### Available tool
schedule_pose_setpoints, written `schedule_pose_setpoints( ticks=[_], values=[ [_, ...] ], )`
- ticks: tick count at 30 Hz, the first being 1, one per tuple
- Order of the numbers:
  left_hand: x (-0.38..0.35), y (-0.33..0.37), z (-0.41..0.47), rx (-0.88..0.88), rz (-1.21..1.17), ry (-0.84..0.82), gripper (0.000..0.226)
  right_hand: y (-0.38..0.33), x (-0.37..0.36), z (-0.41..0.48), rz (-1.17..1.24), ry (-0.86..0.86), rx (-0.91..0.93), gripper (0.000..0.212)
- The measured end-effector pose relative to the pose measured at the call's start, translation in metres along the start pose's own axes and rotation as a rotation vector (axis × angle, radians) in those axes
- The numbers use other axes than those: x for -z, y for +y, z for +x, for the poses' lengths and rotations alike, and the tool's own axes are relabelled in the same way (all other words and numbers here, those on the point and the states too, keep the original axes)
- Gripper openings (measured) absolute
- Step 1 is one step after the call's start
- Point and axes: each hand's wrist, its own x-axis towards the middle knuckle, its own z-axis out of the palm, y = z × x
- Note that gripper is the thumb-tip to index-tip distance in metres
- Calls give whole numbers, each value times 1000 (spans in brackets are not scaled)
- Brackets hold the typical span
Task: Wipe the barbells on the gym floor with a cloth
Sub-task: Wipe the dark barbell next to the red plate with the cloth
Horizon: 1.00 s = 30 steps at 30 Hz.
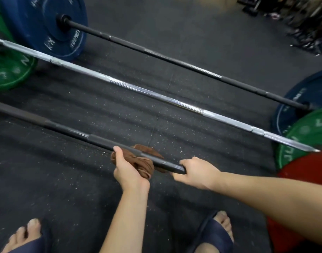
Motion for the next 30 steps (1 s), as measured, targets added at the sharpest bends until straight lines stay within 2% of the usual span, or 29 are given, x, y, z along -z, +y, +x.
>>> schedule_pose_setpoints(
  ticks=[5, 8, 15, 18, 25, 30],
  values=[
    [2, 41, 28, -138, -53, -17, 37, 1, -1, -2, -7, 10, 2, 43],
    [1, 38, 26, -164, -75, -30, 35, 2, -2, -1, -10, 23, 6, 43],
    [-3, -35, -13, -23, 26, 29, 57, 1, -4, -1, 6, 23, -9, 40],
    [-5, -39, -16, -11, 17, 40, 51, 0, -4, -1, 5, 33, -9, 41],
    [-9, -8, -16, -48, -21, 82, 48, 3, -6, 2, -18, 26, 1, 42],
    [-3, 43, 12, -179, -49, 129, 61, 5, -5, 2, -19, 33, 23, 47]
  ],
)
